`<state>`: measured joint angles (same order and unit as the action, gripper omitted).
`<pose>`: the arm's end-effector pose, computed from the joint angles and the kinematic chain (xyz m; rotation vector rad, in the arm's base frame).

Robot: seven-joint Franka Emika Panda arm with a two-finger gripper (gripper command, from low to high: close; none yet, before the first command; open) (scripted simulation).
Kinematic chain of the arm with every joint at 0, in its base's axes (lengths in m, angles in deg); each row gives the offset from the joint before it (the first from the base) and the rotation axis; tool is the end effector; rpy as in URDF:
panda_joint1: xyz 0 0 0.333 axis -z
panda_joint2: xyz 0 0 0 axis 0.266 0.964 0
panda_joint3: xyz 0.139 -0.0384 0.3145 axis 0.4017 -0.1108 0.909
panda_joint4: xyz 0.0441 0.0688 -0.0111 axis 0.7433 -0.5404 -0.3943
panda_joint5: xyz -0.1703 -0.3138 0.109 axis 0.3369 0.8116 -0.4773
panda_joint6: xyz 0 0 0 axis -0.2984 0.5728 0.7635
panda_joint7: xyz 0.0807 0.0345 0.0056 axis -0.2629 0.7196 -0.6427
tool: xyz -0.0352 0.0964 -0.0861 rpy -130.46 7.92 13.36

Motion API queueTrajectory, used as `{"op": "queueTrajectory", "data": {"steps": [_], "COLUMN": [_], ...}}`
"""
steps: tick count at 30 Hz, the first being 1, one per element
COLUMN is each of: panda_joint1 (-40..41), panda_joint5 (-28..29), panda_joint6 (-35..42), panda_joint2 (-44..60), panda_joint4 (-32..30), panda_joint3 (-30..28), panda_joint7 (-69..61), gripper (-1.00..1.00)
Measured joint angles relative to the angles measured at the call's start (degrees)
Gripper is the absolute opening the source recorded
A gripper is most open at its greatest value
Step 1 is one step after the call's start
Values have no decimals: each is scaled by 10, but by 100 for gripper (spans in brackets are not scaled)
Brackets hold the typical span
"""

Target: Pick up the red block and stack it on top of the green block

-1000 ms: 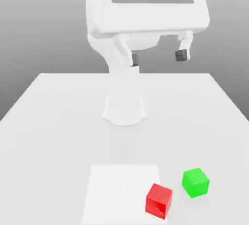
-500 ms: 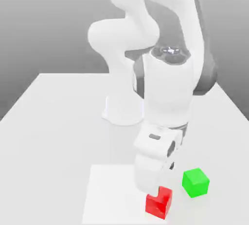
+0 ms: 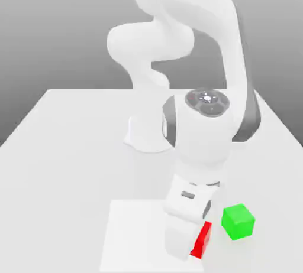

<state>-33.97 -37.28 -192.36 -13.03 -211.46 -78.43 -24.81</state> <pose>0.4536 0.0869 0.2231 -3.1038 -0.4844 0.0021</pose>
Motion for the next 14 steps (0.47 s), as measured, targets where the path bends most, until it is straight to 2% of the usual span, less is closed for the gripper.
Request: {"op": "queueTrajectory", "data": {"steps": [6,11,12,14], "panda_joint1": [-99,-97,-97,-97], "panda_joint5": [32,29,28,28], "panda_joint6": [38,-44,-55,-55], "panda_joint2": [-98,-20,-8,-8], "panda_joint4": [-59,-62,-62,-62], "panda_joint3": [63,60,60,60], "panda_joint7": [-30,-38,-38,-38], "gripper": [-100,-100,100,100]}}
